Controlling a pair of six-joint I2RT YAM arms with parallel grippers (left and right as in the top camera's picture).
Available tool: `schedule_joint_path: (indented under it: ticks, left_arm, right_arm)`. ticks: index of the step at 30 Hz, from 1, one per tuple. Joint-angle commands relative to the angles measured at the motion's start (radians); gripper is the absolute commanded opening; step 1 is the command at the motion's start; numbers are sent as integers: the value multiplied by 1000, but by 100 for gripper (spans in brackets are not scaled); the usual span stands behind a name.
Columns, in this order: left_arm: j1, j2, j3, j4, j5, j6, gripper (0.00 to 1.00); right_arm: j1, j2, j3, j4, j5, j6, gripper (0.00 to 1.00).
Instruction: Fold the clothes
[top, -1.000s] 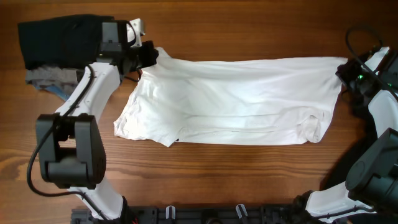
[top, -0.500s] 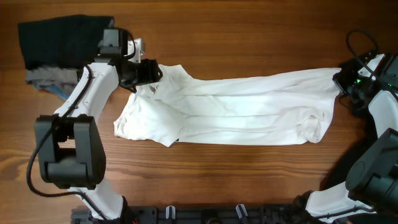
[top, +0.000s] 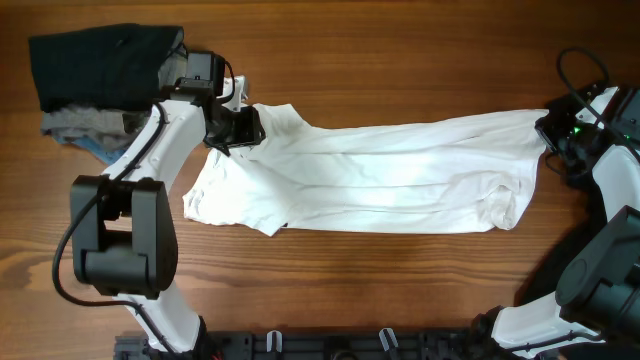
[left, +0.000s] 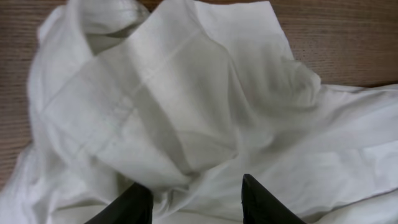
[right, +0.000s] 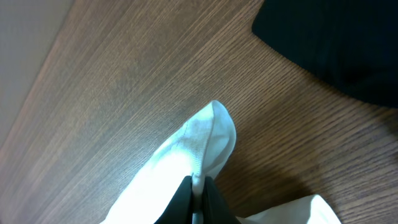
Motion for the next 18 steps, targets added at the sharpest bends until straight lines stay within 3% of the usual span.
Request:
schedule_joint_path:
  ticks: [1, 4, 5, 6, 14, 18]
  left_arm:
    - [-45, 70, -8, 13, -14, 36, 42]
    - [-59, 74, -8, 54, -18, 68, 26]
    - [-47, 71, -2, 60, -33, 67, 11]
    - [-39, 69, 3, 59, -33, 66, 4]
    - [67, -71, 14, 45, -66, -34, 4]
    - [23, -65, 13, 6, 10, 73, 11]
  right_arm:
    - [-6, -14, -1, 3, 14, 5, 5]
    - [-6, -14, -1, 1, 14, 4, 5]
    - [-6, -14, -1, -1, 14, 3, 5]
    - [-6, -14, -1, -1, 14, 3, 5]
    - [-6, -14, -1, 0, 14, 3, 5]
    - [-6, -14, -1, -1, 14, 3, 5]
